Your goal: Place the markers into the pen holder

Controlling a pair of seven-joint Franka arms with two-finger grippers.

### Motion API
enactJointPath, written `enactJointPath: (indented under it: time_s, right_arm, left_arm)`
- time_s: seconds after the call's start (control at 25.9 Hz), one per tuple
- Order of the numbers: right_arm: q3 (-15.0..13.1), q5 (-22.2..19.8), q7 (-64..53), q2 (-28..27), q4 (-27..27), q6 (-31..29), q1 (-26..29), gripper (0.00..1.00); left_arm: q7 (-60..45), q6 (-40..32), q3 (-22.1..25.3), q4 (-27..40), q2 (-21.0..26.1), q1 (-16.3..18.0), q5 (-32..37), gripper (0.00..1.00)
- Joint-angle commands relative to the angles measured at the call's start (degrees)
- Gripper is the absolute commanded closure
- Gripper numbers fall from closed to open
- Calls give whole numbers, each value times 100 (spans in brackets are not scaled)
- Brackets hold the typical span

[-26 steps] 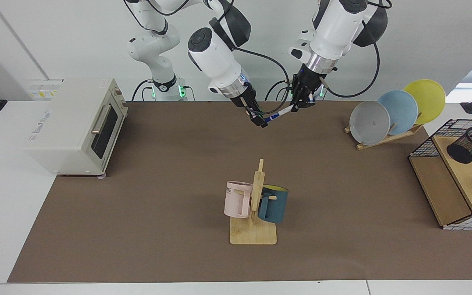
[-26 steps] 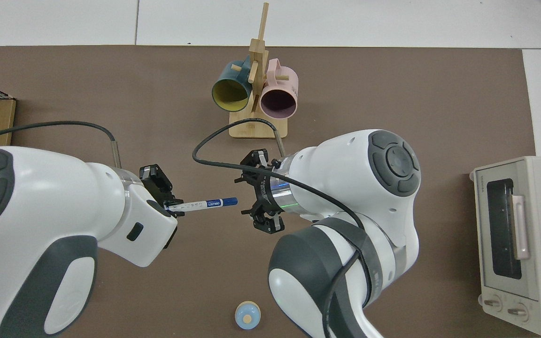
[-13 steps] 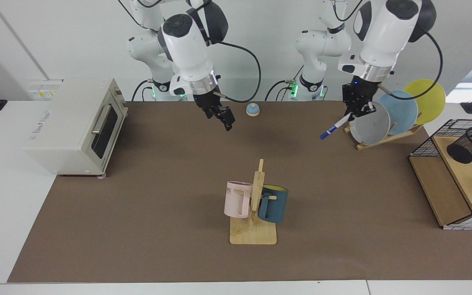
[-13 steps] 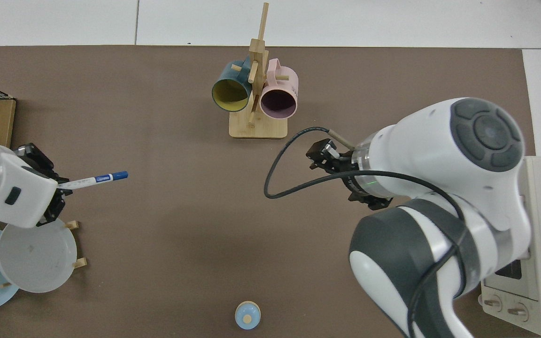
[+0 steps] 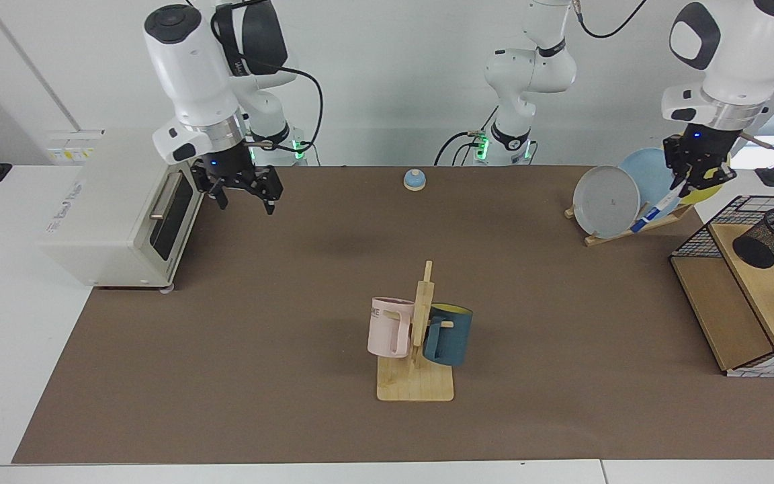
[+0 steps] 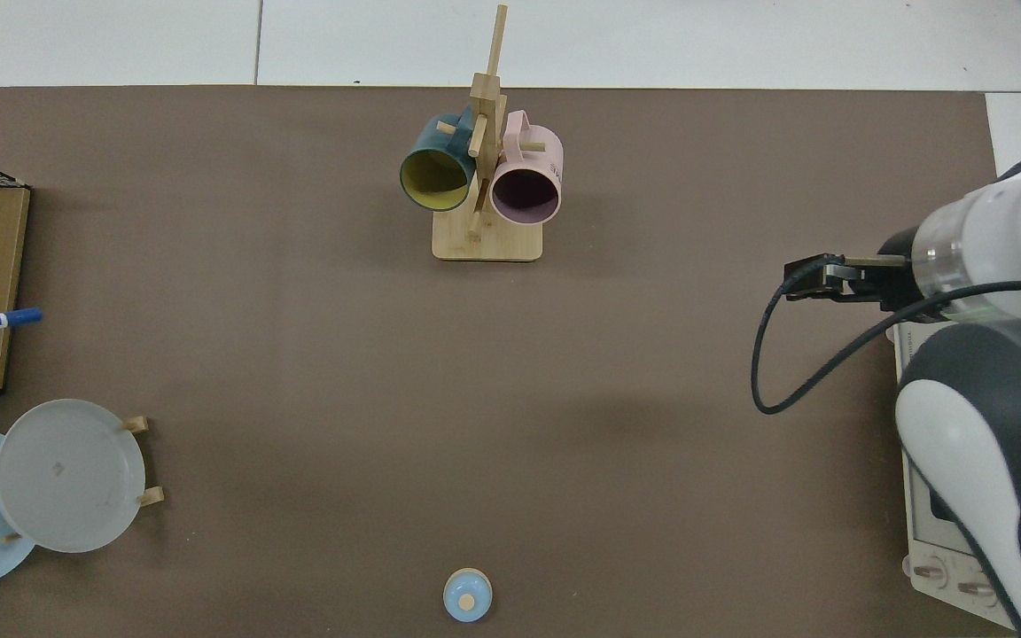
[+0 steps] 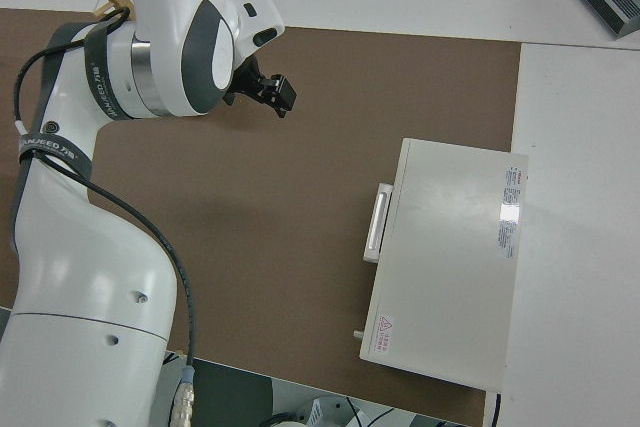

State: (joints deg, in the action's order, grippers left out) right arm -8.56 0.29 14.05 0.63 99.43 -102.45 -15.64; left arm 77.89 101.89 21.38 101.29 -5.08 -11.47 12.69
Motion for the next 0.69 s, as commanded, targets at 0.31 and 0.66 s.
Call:
enactJointPath:
  time_s: [0.31,0.66]
  right_arm:
    - [56,-108,-2327,289,-3,612,895,0]
    - [109,-99,-2257,482,33,559,904,0]
  left_arm:
    - [1271,190,815,-1594,1113,311,524,100]
    - [1580,349,824,-1893,1299,418,1455,100]
